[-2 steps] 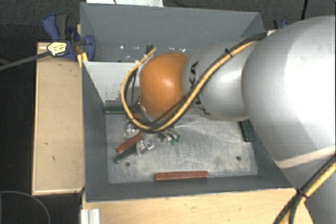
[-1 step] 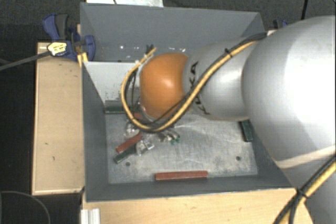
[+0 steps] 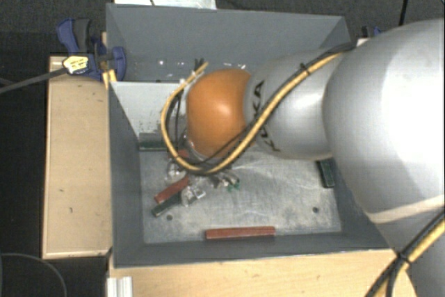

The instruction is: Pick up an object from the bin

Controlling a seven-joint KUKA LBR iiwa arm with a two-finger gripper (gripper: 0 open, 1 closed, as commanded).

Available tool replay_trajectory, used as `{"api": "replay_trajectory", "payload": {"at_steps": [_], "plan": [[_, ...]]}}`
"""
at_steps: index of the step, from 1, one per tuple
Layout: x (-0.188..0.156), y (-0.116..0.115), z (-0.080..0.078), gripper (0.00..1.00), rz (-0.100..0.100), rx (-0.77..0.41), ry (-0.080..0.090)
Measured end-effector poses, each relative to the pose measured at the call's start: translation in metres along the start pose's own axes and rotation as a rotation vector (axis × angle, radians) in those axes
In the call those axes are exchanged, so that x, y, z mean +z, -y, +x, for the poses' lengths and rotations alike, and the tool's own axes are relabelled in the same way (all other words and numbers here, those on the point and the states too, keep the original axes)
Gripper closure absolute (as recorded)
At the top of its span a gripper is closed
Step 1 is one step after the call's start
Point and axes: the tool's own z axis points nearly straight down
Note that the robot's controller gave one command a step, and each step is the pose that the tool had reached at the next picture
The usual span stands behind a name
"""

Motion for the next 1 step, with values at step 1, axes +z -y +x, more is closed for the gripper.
{"api": "replay_trajectory", "payload": {"at_steps": [1], "plan": [[-0.0145,-0.0001,0.0003,1.00,0.000,0.002,-0.002]]}}
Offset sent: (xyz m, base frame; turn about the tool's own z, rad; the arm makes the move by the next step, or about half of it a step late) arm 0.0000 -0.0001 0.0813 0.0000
